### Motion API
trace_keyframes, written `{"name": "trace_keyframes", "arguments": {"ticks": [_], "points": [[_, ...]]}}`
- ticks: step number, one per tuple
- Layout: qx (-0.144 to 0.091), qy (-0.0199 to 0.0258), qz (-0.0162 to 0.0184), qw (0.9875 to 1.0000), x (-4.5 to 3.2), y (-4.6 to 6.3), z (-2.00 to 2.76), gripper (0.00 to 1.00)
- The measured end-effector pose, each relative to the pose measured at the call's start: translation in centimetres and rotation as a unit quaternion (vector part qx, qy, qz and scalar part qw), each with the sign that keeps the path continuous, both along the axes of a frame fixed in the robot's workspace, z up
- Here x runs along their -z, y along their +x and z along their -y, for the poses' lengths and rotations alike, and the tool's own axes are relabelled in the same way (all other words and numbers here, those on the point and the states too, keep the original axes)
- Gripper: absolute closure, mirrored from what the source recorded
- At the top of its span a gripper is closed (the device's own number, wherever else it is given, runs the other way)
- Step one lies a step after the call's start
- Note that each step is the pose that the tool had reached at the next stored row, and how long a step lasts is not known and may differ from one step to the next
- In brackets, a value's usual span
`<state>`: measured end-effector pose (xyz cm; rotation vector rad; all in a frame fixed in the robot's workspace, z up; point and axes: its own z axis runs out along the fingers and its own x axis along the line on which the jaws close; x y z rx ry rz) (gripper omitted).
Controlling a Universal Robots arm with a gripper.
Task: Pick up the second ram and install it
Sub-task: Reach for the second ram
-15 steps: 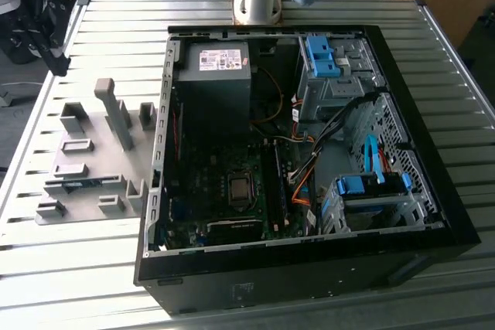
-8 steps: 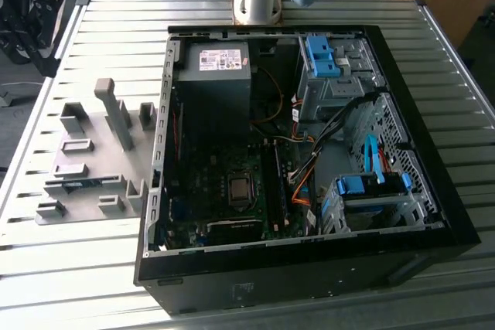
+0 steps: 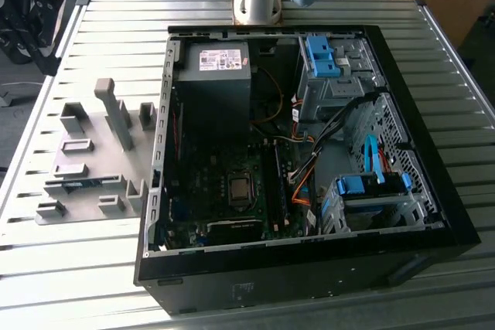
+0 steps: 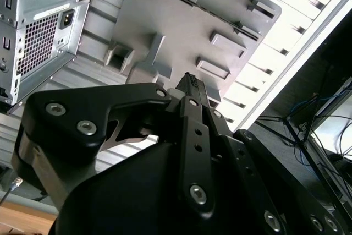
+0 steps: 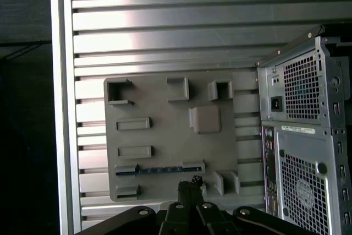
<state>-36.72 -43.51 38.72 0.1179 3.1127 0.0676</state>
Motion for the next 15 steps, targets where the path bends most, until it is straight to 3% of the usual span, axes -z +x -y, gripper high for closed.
{"name": "trace_keyframes", "arguments": {"ticks": [15], "points": [[0.000, 0.0000, -0.0001, 1.0000, 0.01, 0.02, -0.21, 0.89]]}}
